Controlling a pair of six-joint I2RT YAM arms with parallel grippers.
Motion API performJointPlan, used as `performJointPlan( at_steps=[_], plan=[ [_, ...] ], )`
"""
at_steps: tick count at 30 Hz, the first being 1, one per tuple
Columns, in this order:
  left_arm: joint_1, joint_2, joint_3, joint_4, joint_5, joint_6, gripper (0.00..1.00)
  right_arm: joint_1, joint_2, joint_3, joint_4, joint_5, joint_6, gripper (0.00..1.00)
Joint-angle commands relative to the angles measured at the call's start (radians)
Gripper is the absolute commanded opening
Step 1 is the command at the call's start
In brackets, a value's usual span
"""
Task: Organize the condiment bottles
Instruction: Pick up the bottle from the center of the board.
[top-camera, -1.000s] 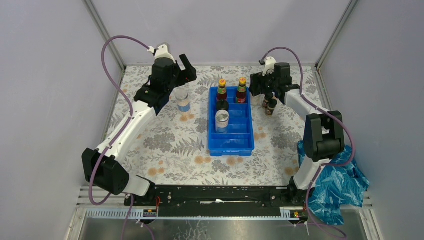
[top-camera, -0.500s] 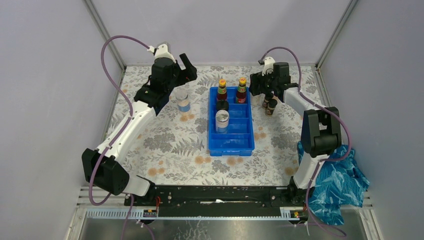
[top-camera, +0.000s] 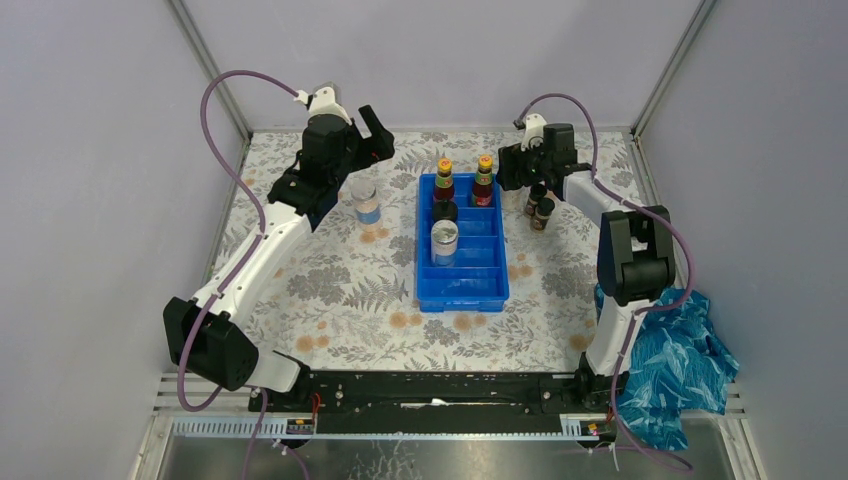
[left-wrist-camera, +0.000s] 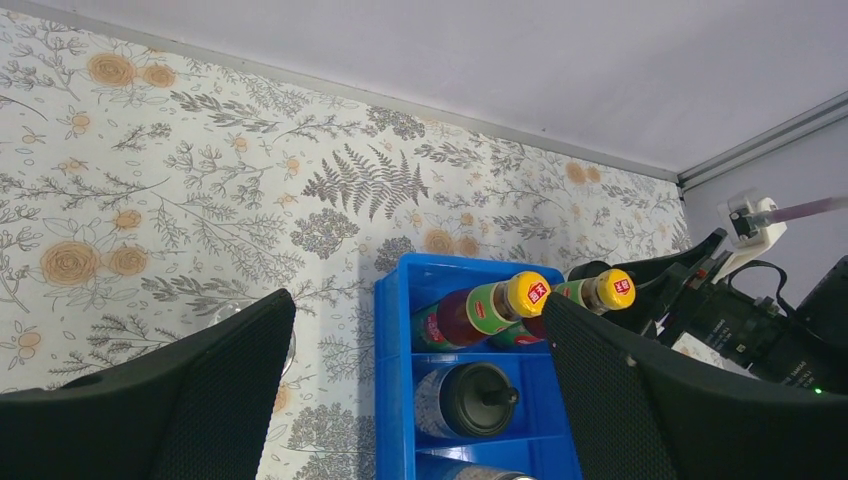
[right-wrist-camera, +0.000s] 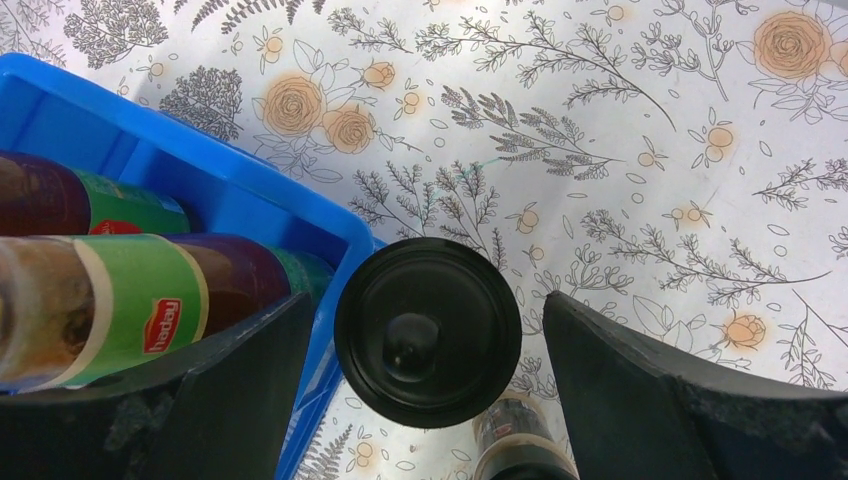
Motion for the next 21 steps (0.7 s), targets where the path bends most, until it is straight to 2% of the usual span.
performJointPlan(
  at_steps=[1, 7, 11, 17, 19, 21],
  plan=[
    [-0.005, -0.014, 0.004, 0.057, 0.008, 0.014, 0.97, -0.008, 0.018, 0.052, 0.013, -0.034, -0.015, 0.91],
    [-0.005, -0.014, -0.002, 0.06, 0.011, 0.014, 0.97, -0.012, 0.03, 0.056, 0.013, -0.037, -0.012, 0.82],
    [-0.005, -0.015, -0.007, 0.06, 0.011, 0.013, 0.97, -0.015, 0.031, 0.05, 0.017, -0.031, -0.004, 0.68],
    [-0.005, -0.025, -0.007, 0.056, 0.006, 0.017, 0.97, -0.015, 0.025, 0.041, 0.029, -0.009, 0.006, 0.56],
    [-0.006, -0.027, -0.008, 0.054, 0.005, 0.018, 0.97, -0.015, 0.025, 0.047, 0.023, -0.005, 0.009, 0.49],
    [-0.006, -0.027, -0.012, 0.053, 0.007, 0.017, 0.97, -0.015, 0.025, 0.051, 0.018, -0.006, 0.01, 0.37]
  ],
)
